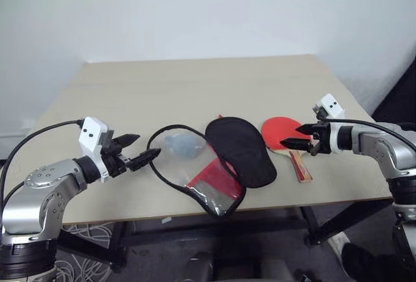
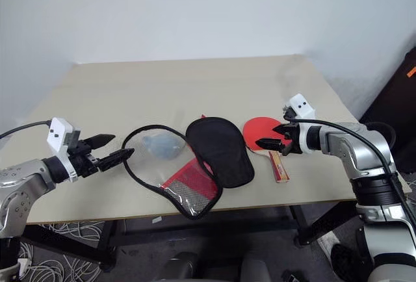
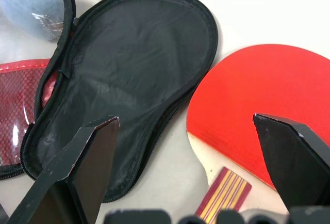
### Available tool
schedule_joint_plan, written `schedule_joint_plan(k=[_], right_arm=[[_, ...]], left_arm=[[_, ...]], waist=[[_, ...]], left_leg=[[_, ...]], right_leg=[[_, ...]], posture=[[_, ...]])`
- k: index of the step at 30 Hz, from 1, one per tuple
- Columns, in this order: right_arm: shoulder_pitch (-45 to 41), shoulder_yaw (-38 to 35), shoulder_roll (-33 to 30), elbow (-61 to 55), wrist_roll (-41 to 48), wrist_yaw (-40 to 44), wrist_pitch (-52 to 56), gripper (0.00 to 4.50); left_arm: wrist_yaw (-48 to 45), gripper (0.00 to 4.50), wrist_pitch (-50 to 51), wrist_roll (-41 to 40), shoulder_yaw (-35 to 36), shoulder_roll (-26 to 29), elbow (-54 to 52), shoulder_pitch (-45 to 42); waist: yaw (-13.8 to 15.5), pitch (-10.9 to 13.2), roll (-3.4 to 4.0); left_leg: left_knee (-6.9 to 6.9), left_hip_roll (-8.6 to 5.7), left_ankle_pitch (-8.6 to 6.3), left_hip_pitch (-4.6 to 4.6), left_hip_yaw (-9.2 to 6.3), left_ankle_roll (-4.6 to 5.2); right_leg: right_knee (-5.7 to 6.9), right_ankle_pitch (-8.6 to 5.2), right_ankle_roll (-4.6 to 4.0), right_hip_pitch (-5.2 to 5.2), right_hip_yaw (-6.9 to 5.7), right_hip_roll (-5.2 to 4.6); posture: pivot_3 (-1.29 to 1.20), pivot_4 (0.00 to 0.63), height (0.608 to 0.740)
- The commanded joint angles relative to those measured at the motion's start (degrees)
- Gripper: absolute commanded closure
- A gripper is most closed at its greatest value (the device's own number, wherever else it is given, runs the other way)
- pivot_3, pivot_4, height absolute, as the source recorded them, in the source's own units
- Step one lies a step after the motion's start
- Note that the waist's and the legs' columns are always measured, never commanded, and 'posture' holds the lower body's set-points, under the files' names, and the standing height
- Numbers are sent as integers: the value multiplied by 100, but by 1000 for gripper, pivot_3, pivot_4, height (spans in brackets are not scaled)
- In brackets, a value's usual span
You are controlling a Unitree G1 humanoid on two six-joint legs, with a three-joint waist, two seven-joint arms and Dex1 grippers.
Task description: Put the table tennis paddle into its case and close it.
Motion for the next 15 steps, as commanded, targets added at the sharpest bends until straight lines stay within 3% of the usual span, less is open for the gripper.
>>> schedule_joint_plan(k=[1, 15], right_arm=[[124, -221, 5, -320, 120, -15, 61, 0], [469, -483, 199, -844, 220, -489, 436, 0]], left_arm=[[-19, 27, -115, -30, 61, 28, -36, -116], [-298, 27, 42, -168, 143, 250, 82, -303]], waist=[[2, 0, 0], [3, 1, 1]], left_leg=[[-1, 0, 2, 0, -1, 3], [0, 1, 7, -1, -2, 13]], right_leg=[[0, 0, 0, -1, 0, 0], [0, 0, 0, -1, -1, 0]], posture=[[0, 0, 698], [0, 0, 698]])
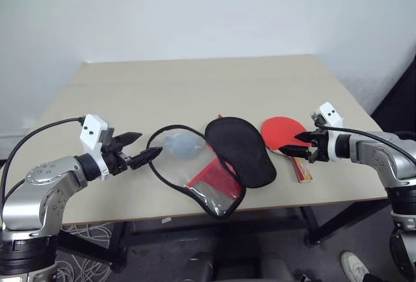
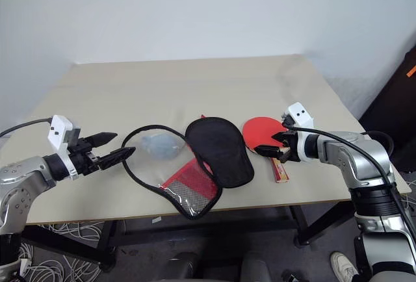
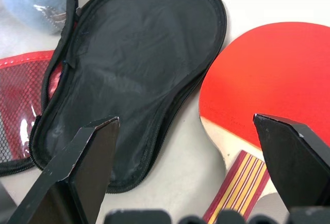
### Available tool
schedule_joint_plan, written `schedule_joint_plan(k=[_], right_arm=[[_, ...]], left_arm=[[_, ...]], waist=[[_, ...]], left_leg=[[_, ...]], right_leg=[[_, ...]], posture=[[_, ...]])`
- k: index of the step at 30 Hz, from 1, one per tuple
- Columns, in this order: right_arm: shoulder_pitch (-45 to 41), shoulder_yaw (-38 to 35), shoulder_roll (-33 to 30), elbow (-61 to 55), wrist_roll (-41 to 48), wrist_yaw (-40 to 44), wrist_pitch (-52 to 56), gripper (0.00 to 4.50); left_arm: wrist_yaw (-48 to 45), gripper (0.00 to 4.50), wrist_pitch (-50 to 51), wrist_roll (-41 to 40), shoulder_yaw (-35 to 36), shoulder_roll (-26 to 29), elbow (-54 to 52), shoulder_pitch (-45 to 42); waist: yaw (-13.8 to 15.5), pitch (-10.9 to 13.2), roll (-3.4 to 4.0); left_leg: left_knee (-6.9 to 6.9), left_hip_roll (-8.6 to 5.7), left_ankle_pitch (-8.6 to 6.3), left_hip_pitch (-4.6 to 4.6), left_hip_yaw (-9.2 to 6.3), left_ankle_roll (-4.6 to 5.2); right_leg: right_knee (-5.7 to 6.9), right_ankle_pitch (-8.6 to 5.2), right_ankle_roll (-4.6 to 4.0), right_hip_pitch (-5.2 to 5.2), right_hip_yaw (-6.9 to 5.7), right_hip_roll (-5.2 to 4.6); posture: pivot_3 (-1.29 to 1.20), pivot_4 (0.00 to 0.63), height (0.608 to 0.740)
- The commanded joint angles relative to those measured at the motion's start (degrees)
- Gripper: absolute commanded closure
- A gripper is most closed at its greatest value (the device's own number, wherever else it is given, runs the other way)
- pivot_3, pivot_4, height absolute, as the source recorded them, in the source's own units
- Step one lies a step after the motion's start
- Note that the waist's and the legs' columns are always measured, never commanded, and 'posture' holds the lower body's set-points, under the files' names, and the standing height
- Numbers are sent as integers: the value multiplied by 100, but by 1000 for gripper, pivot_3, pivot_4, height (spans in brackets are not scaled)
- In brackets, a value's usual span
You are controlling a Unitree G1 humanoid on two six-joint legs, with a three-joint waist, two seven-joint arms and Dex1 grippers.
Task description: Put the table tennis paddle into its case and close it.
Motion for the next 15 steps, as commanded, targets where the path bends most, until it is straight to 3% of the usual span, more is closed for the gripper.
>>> schedule_joint_plan(k=[1, 15], right_arm=[[-2, -299, 36, -335, 113, -150, 40, 0], [75, -137, -462, -712, -30, -412, 613, 0]], left_arm=[[-95, 27, -40, -105, 145, 142, 19, -145], [-1084, 27, -388, -61, -113, 496, 656, -518]], waist=[[0, 0, 0], [1, 0, 0]], left_leg=[[0, 0, 0, 0, 0, 0], [1, 1, 0, -3, 2, 0]], right_leg=[[0, 0, 0, 0, 0, 0], [-1, 0, 1, 0, -2, -5]], posture=[[0, 0, 698], [0, 0, 698]])
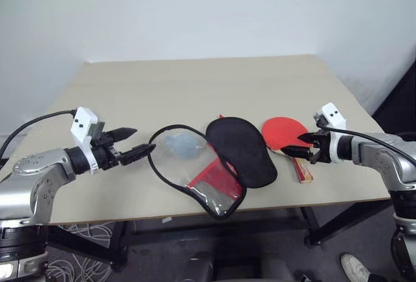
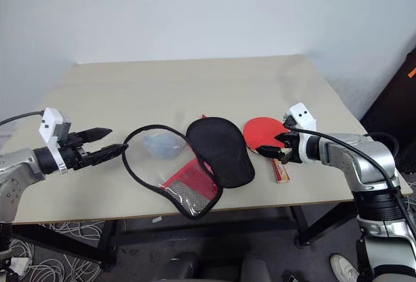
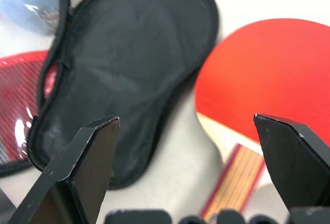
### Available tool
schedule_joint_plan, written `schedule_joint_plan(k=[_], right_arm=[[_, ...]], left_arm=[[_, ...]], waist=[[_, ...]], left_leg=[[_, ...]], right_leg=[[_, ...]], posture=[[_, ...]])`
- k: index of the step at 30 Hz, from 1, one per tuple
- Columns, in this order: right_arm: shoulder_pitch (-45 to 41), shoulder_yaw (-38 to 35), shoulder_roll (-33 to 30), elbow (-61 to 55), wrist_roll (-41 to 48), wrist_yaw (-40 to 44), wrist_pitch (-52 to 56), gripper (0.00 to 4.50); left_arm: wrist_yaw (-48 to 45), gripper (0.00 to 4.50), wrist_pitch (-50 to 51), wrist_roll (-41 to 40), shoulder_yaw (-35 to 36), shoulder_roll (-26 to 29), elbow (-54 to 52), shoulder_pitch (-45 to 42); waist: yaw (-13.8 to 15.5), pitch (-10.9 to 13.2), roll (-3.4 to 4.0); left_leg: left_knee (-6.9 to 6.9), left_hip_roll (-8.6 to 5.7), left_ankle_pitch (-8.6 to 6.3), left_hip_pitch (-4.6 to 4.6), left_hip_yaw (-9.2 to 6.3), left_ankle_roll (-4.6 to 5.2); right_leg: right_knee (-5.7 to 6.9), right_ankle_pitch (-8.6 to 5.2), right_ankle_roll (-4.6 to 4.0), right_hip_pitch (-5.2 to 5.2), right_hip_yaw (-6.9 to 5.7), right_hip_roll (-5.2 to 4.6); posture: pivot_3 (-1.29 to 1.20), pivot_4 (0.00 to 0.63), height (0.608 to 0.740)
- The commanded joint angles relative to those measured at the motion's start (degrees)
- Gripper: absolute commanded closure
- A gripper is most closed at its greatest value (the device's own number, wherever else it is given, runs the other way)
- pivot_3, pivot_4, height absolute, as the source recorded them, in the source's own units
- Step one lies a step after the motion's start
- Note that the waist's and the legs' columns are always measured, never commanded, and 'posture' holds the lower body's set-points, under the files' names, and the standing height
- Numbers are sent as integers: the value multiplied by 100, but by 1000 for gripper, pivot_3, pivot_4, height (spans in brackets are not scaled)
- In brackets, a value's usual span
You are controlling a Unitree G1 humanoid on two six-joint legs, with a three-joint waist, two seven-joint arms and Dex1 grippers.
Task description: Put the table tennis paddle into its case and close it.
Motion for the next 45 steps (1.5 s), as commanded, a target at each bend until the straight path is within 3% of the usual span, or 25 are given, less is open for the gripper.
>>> schedule_joint_plan(k=[1, 12, 24, 27, 35, 45], right_arm=[[-24, -7, -99, -273, -115, -292, 339, 0], [94, -6, 813, 2, -603, -1567, 777, 0], [198, -31, 1408, 852, -1099, -2340, 345, 0], [195, -62, 1492, 895, -1155, -2436, 293, 575], [148, -244, 1601, 808, -1190, -2622, 512, 3207], [-481, -615, 2237, 475, -1016, -2963, 336, 3311]], left_arm=[[-247, 27, -63, -104, 13, 158, -129, -125], [-327, 27, -81, 29, -154, 156, 68, -431], [-328, 27, -35, -29, -116, 172, -34, -354], [-312, 0, -32, -42, -95, 159, -55, -330], [-296, 0, -37, -53, -87, 140, -60, -265], [-250, 0, -30, -64, -101, 96, -84, -181]], waist=[[-3, 0, -1], [-4, -1, -1], [-4, -3, -4], [-5, -4, -5], [-4, -4, -5], [-22, 0, 2]], left_leg=[[0, 0, 0, 0, 0, 0], [-1, 1, 1, 1, -1, 2], [-1, -4, 2, 19, 0, 3], [0, -4, 2, 24, 1, 3], [0, -5, 2, 24, -1, 3], [-8, -2, 3, 17, 0, 4]], right_leg=[[0, 0, 0, 0, -1, 0], [1, 1, 0, -3, 2, 5], [4, 1, -1, 5, 2, 11], [4, 1, 0, 9, 2, 11], [4, 1, -1, 7, 2, 11], [9, 2, -2, 0, 9, 14]], posture=[[0, 0, 698], [0, 0, 698], [0, 0, 698], [0, 0, 698], [0, 0, 698], [0, 0, 698]])
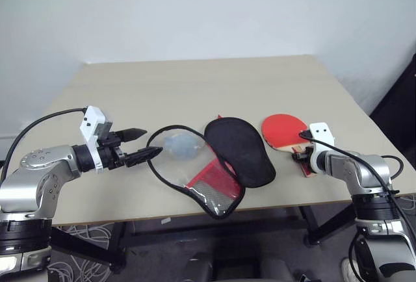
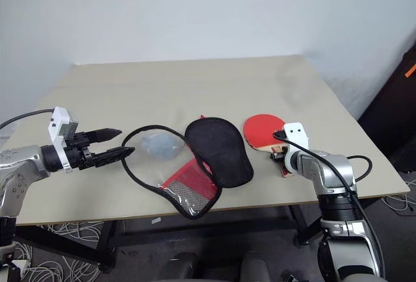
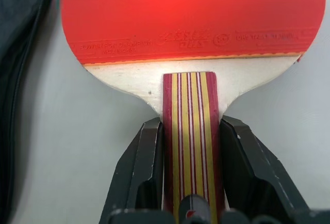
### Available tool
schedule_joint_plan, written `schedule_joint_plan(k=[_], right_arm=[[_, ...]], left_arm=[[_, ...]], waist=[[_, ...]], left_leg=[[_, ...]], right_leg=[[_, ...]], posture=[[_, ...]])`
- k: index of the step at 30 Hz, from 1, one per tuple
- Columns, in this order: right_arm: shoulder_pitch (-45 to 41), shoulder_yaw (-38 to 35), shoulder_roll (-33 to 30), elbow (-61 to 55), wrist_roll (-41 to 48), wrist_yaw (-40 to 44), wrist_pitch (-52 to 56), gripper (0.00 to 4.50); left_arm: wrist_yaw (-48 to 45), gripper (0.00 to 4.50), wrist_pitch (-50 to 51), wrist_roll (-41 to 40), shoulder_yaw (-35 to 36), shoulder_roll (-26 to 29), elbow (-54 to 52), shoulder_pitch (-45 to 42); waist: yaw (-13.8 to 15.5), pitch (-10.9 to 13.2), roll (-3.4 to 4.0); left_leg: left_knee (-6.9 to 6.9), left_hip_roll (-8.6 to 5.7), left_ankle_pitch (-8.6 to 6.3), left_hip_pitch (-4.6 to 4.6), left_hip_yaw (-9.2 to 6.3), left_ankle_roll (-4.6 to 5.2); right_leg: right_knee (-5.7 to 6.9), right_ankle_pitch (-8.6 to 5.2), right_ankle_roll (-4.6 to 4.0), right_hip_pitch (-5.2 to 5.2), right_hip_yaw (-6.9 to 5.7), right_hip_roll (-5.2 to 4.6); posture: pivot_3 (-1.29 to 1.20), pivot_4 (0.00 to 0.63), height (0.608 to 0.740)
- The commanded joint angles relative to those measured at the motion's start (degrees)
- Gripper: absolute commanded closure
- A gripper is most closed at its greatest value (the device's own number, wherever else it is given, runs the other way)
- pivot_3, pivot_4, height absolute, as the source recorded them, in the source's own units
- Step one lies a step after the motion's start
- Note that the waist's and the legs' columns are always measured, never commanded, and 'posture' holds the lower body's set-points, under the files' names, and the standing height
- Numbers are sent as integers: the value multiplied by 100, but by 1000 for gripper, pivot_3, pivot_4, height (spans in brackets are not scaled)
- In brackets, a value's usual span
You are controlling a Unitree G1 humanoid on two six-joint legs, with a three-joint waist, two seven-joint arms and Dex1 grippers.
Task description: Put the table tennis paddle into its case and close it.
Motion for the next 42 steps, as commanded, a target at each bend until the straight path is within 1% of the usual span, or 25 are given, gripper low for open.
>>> schedule_joint_plan(k=[1, 3, 6, 10, 15, 22, 25, 35, 36, 38, 42], right_arm=[[-536, -211, 326, -587, 148, -104, -127, 3311], [-709, -249, 534, -717, 207, -148, -70, 3311], [-782, -71, 812, -1029, 266, -160, 171, 3311], [-629, 194, 1298, -1507, 312, -281, 528, 3311], [-336, 555, 1636, -1665, 226, -381, 603, 3311], [-50, 861, 1869, -1321, 95, -514, 430, 3311], [-17, 859, 1920, -1160, 42, -536, 321, 3311], [-77, 1026, 1867, -612, -176, -483, -130, 3311], [-92, 1027, 1854, -602, -182, -474, -139, 2594], [-122, 1045, 1803, -640, -172, -426, -89, 2081], [-207, 1055, 1385, -1247, 153, 30, 454, 731]], left_arm=[[24, 0, -44, -65, 127, 47, -170, -39], [29, 0, -47, -60, 118, 50, -161, -44], [13, 0, -51, -54, 115, 66, -146, -44], [15, 0, -38, -59, 124, 72, -148, -42], [30, 0, -17, -68, 134, 69, -166, -14], [68, 0, 5, -80, 148, 68, -183, 20], [81, 0, 16, -87, 151, 62, -191, 21], [165, 0, 25, -133, 232, 36, -314, 179], [178, 0, 26, -140, 240, 33, -333, 199], [197, 0, 31, -160, 263, 33, -364, 237], [143, 0, 34, -195, 435, 158, -352, 328]], waist=[[-34, 2, 3], [-85, 2, 4], [-113, 2, 4], [-112, 1, 3], [-109, 2, 5], [-120, 1, 5], [-123, 2, 6], [-126, 0, 5], [-125, 0, 5], [-125, 0, 5], [-118, 0, 5]], left_leg=[[-3, 2, 0, -1, 0, 0], [-9, 3, 2, -2, -1, -2], [-15, 2, 6, -2, -6, -8], [-17, -1, 6, 0, -12, -7], [-17, -1, 7, 0, -11, -8], [-24, 0, 9, 1, -10, -12], [-31, 0, 12, 2, -8, -16], [-35, 1, 15, 7, -9, -20], [-35, 1, 15, 8, -9, -21], [-35, 0, 15, 8, -9, -21], [-35, 0, 15, 7, -10, -21]], right_leg=[[1, 0, -1, -4, 3, 2], [2, 1, -2, -8, 4, 2], [2, 1, -2, -10, 4, 2], [0, 1, -3, -15, 1, 2], [2, 2, -3, -20, 1, 1], [3, 2, -3, -27, 2, 3], [3, 2, -4, -29, 3, 3], [4, 3, -6, -27, 2, 3], [4, 3, -6, -26, 2, 3], [4, 3, -6, -25, 1, 3], [3, 3, -6, -25, 1, 2]], posture=[[0, 0, 698], [0, 0, 698], [0, 0, 698], [0, 0, 698], [0, 0, 698], [0, 0, 698], [0, 0, 698], [0, 0, 698], [0, 0, 698], [0, 0, 698], [0, 0, 698]])
